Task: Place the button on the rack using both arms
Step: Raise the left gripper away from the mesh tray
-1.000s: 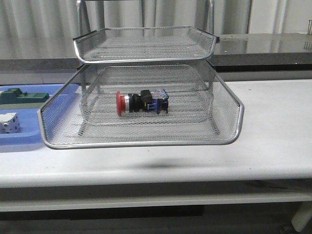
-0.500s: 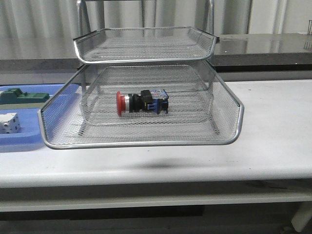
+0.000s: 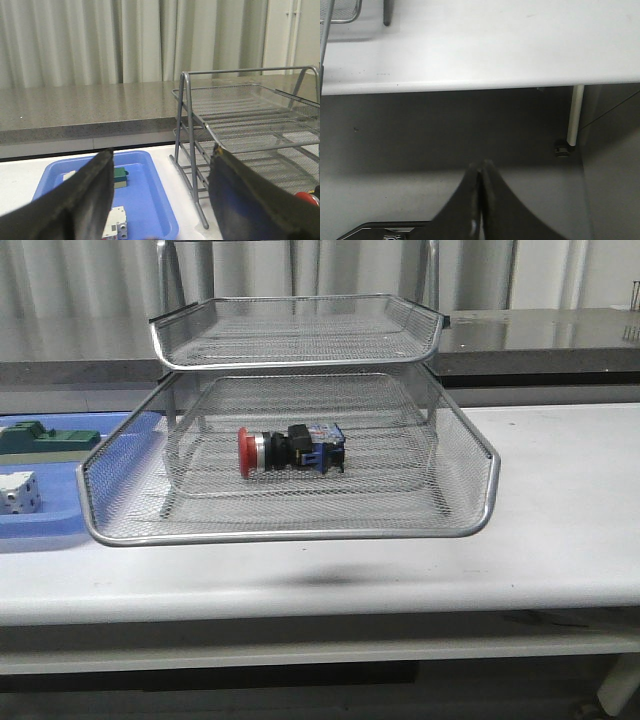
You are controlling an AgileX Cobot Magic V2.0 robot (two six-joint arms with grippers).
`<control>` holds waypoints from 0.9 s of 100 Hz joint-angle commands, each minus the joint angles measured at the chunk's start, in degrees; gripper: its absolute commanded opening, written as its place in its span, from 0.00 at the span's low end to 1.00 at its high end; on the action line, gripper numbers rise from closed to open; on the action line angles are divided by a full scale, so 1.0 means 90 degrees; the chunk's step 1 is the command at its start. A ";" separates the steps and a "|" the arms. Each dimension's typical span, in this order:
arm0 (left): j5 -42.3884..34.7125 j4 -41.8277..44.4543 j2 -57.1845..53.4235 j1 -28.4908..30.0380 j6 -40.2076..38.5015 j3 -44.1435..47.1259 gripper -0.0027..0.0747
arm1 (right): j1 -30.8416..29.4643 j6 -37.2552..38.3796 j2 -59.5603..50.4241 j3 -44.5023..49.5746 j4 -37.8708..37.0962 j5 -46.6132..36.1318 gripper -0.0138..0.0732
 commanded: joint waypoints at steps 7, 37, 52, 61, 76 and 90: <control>-0.0515 -0.0071 0.0045 0.0015 -0.0067 -0.0184 0.55 | -0.0019 -0.0035 0.0018 -0.0219 -0.0134 -0.0303 0.08; -0.0515 -0.0071 0.0045 0.0015 -0.0067 -0.0184 0.09 | -0.0019 -0.0035 0.0018 -0.0219 -0.0134 -0.0303 0.08; -0.0515 -0.0071 0.0045 0.0015 -0.0067 -0.0184 0.01 | -0.0019 -0.0035 0.0018 -0.0219 -0.0134 -0.0303 0.08; -0.0515 -0.0071 0.0045 0.0015 -0.0067 -0.0184 0.01 | -0.0019 -0.0035 0.0018 -0.0219 -0.0134 -0.0303 0.08; -0.0515 -0.0071 0.0045 0.0015 -0.0067 -0.0184 0.01 | -0.0019 -0.0035 0.0018 -0.0219 -0.0135 -0.0305 0.08; -0.0515 -0.0071 0.0045 0.0015 -0.0067 -0.0184 0.01 | -0.0019 -0.0035 0.0018 -0.0219 -0.0135 -0.0305 0.08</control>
